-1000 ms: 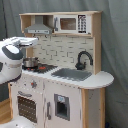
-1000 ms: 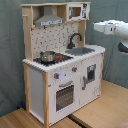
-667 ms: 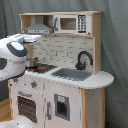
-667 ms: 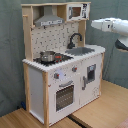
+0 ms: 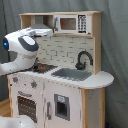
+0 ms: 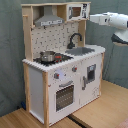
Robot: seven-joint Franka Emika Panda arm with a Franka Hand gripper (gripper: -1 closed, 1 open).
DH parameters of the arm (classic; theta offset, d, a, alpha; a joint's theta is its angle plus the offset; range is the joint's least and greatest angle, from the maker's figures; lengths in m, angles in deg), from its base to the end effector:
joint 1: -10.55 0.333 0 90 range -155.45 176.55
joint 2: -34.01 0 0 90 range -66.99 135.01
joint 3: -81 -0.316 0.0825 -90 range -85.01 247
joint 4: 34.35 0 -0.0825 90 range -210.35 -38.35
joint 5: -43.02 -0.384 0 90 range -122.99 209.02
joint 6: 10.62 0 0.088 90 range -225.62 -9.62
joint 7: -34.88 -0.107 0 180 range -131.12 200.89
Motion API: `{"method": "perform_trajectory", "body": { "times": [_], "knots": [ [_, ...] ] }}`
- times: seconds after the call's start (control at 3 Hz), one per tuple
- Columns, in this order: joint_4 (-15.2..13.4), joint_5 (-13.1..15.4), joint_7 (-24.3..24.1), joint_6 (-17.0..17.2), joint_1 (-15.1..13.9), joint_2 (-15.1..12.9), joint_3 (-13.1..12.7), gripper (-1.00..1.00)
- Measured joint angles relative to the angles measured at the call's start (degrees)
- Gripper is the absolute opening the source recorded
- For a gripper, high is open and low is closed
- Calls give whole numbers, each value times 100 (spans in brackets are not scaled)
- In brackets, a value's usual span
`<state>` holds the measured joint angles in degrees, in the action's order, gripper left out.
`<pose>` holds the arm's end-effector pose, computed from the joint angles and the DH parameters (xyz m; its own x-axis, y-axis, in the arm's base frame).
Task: Play with the kitchen
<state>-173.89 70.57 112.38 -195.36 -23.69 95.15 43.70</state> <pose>0.3127 0.2143 0.7021 0.1731 0.6574 -0.7334 0.0042 0.7441 0.6680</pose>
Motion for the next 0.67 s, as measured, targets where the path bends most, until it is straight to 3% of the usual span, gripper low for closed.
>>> {"method": "perform_trajectory", "body": {
  "times": [0.33,0.67],
  "knots": [
    [330,3,116,-13,-205,-439,-117,100],
    [600,2,117,-8,-444,-776,-410,100]
  ]
}}
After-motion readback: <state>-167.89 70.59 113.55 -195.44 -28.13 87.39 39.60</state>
